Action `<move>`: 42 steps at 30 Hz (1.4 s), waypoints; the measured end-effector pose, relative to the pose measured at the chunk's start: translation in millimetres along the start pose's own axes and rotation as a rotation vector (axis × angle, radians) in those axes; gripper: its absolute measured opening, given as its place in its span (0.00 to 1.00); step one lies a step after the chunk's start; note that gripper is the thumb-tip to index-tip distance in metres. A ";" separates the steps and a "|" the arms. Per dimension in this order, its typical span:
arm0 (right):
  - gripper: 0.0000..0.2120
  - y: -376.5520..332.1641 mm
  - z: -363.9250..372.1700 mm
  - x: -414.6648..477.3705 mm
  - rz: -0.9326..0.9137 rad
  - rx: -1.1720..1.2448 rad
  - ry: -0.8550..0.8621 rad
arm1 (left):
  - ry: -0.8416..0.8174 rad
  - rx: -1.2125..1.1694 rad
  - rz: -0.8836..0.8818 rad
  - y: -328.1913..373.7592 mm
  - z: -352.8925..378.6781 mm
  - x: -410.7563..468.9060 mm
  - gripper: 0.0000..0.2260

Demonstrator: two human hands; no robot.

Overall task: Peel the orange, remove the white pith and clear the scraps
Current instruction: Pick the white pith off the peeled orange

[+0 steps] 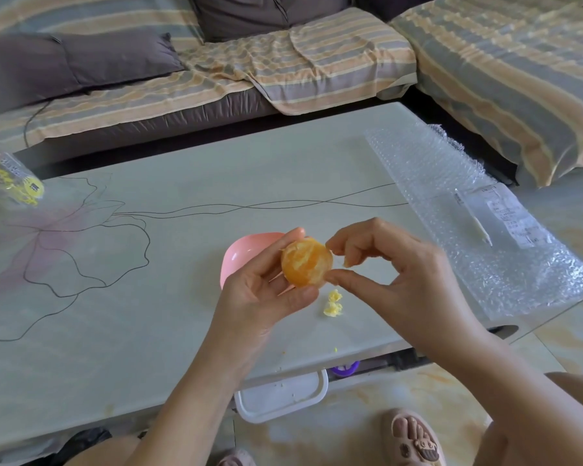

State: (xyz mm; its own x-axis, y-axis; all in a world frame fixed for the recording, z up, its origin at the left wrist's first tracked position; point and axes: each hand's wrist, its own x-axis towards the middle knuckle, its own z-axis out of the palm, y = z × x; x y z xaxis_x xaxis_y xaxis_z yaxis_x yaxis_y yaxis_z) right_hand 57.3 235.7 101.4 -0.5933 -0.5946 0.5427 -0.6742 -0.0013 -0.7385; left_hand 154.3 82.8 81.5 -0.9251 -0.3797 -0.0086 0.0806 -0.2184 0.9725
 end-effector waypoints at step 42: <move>0.18 -7.8 1.7 1.9 -0.047 -0.091 -0.091 | 0.063 0.248 0.073 7.4 -0.4 -7.2 0.28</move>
State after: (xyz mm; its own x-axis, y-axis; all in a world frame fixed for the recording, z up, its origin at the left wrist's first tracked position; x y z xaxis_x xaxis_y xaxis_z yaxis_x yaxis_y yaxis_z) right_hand 62.2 233.2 107.5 -0.5206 -0.6664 0.5337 -0.7396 0.0397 -0.6719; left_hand 161.7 83.5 88.7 -0.8945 -0.4434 0.0565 0.0453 0.0357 0.9983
